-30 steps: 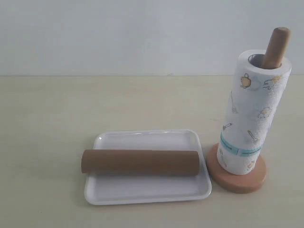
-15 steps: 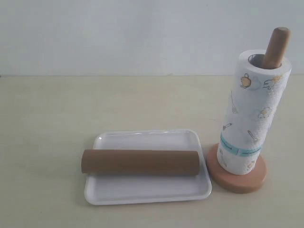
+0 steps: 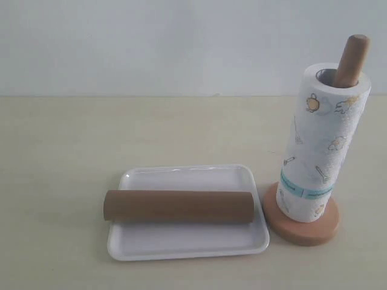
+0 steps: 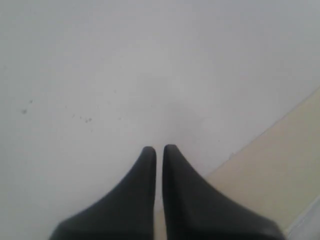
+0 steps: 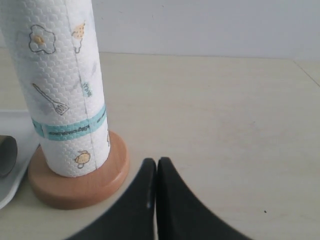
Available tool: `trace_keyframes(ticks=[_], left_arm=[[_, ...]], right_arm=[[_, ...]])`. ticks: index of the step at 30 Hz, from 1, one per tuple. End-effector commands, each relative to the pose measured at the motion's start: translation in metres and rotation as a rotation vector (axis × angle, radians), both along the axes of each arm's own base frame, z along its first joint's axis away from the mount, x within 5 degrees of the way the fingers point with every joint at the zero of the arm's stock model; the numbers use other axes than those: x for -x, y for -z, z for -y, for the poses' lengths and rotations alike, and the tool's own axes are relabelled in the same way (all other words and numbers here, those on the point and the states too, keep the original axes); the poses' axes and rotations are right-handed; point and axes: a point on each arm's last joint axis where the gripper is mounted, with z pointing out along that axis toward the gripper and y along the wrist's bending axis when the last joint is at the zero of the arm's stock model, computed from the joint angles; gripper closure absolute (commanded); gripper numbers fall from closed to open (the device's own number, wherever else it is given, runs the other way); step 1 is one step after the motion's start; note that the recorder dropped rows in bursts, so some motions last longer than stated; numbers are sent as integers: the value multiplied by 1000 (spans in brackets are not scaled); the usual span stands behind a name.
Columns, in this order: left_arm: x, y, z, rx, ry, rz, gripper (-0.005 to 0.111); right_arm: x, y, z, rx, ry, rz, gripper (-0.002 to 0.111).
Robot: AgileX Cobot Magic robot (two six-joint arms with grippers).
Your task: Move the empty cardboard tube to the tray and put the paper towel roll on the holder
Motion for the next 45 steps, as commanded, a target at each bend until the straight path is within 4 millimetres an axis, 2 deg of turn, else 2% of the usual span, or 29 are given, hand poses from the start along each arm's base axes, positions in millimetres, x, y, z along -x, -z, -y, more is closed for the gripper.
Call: trace_keyframes(ticks=[1, 5, 8, 10, 14, 19, 24, 27, 32, 45], left_arm=[[-3, 6, -12, 212, -112, -144, 103], [28, 30, -26, 288, -204, -189, 103], [47, 55, -33, 442, -224, -242, 103], [55, 73, -35, 496, -224, -263, 103], [51, 98, -34, 452, -245, -326, 103], [52, 103, -30, 291, -215, -345, 103], [53, 105, -30, 391, -219, -398, 103], [53, 110, -33, 460, -299, -461, 103], [52, 110, -38, 477, -374, -449, 103], [52, 110, -38, 475, -381, -446, 103]], right_arm=[[0, -1, 0, 3, -3, 9, 108], [0, -1, 0, 3, -3, 9, 108], [0, -1, 0, 3, -3, 9, 108], [0, -1, 0, 3, -3, 9, 108], [0, -1, 0, 3, -3, 9, 108], [0, -1, 0, 3, -3, 9, 108], [0, -1, 0, 3, -3, 9, 108], [0, -1, 0, 3, -3, 9, 108], [0, -1, 0, 3, -3, 9, 108], [0, -1, 0, 3, -3, 9, 108]])
